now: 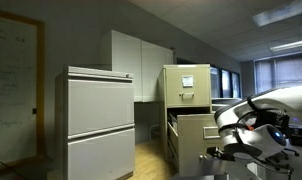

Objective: Open the bottom drawer of the cabinet to the right

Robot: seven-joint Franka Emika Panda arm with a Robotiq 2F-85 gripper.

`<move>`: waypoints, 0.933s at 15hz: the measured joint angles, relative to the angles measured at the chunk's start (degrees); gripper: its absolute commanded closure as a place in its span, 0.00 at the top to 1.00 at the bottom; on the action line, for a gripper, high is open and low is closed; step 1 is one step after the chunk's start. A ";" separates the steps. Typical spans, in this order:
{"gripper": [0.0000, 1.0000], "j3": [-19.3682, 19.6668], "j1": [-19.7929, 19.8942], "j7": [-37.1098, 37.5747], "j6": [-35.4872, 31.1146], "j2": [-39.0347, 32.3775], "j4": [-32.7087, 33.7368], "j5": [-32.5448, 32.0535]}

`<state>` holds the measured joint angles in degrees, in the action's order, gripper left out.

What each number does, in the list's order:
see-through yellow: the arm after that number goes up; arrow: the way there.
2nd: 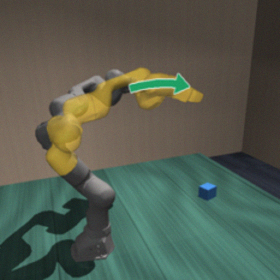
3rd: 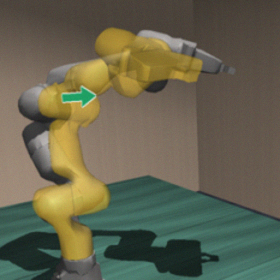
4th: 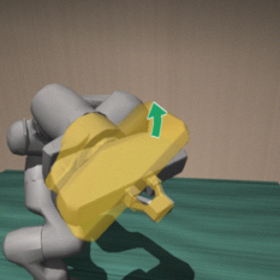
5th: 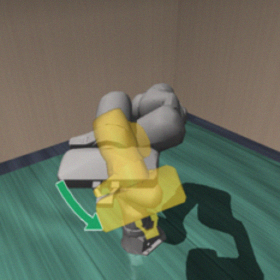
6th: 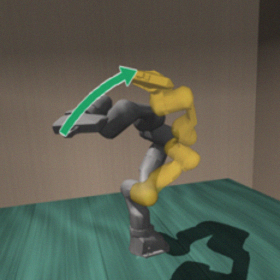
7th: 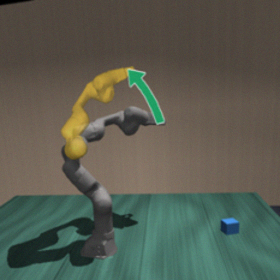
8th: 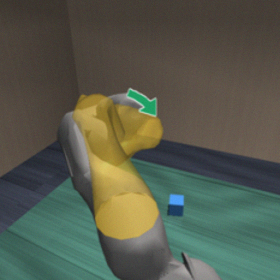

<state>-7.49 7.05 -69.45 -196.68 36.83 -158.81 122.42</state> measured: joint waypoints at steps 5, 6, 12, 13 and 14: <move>1.00 -13.88 9.53 -3.22 -1.04 3.65 0.12 14.35; 1.00 -16.37 11.74 -2.58 -0.96 4.37 0.07 16.09; 1.00 -27.89 20.99 0.36 -1.16 8.40 0.06 23.47; 1.00 -29.60 22.45 0.72 -1.11 9.18 0.05 24.70; 1.00 -31.23 23.81 1.12 -1.10 9.97 0.05 25.92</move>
<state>-38.72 30.86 -68.33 -197.79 46.80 -158.76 148.34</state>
